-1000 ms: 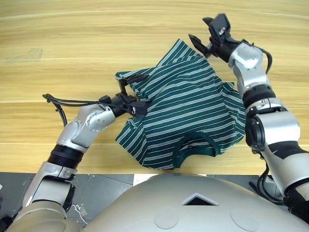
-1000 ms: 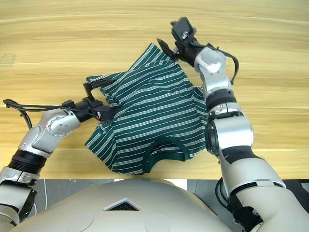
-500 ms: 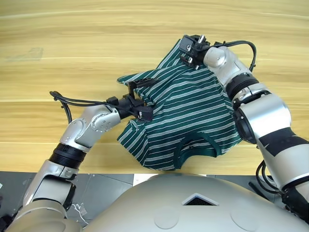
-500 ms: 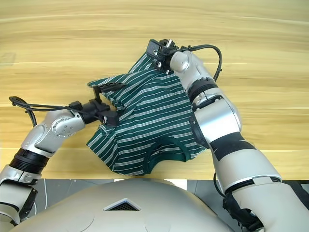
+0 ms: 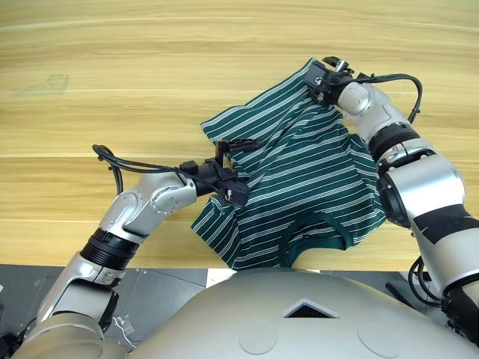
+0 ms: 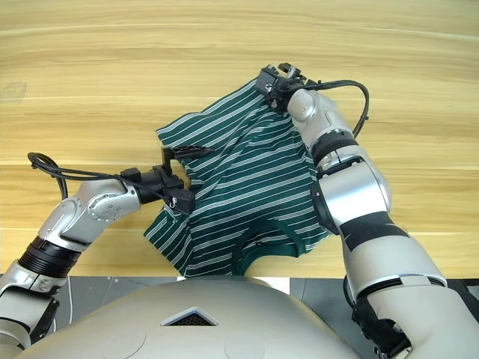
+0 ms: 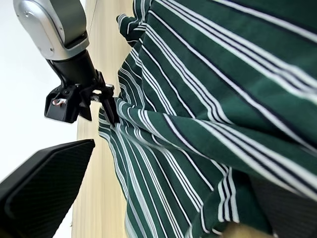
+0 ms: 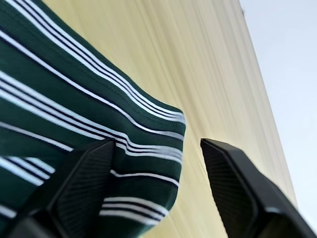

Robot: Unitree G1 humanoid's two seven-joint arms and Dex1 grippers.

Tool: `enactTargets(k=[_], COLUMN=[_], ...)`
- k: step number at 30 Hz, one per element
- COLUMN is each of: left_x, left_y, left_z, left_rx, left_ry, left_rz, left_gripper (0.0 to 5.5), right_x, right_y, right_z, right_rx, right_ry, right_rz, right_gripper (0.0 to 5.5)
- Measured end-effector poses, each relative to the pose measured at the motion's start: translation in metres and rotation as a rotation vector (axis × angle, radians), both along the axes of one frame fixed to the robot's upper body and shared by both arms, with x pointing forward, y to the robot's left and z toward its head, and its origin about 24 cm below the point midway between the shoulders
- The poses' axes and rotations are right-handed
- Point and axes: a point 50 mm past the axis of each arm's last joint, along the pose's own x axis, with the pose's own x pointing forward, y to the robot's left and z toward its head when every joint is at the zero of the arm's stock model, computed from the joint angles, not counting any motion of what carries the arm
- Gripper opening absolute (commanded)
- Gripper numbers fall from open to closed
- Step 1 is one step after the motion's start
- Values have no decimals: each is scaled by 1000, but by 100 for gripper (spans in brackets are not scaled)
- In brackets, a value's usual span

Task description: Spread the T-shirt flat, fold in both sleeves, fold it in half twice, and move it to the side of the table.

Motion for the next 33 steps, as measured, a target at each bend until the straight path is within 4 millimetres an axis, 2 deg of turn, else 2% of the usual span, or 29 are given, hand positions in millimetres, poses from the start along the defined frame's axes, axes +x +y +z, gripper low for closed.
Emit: enactTargets(k=[2,4,8,12,15,17,19,22,24,29,33], left_x=[0,-1,0,3,16,31,41,44,46,65,106], left_y=[0,0,-1,0,5,13,20,20,21,33,61], left_z=[0,-1,-3,-7,-11,-13,-15,-18,-19,-17,-12], left_rx=[-1,-2,-15,-44,-76,-92,-101,-124,-131,-83,10], left_ry=[-1,-4,-3,2,-19,-40,-55,-61,-67,-114,-187], left_rz=[2,7,15,45,107,178,233,258,263,301,463], left_gripper=[540,540,540,540,540,540,540,540,540,540,540], right_x=[0,-1,-3,-7,-1,3,4,-1,-12,-39,-57], right_y=[-19,-31,-34,-26,-19,-20,-27,-42,-48,-67,-70], right_z=[1,-1,-2,-4,16,40,65,100,111,117,115], right_rx=[-29,-19,49,339,584,717,815,877,893,917,932], right_ry=[-8,-14,-21,-44,-179,-322,-477,-703,-804,-925,-954], right_rz=[-82,-133,-176,-199,-171,-127,-80,1,52,45,23], right_gripper=[322,322,322,322,322,322,322,322,322,322,322])
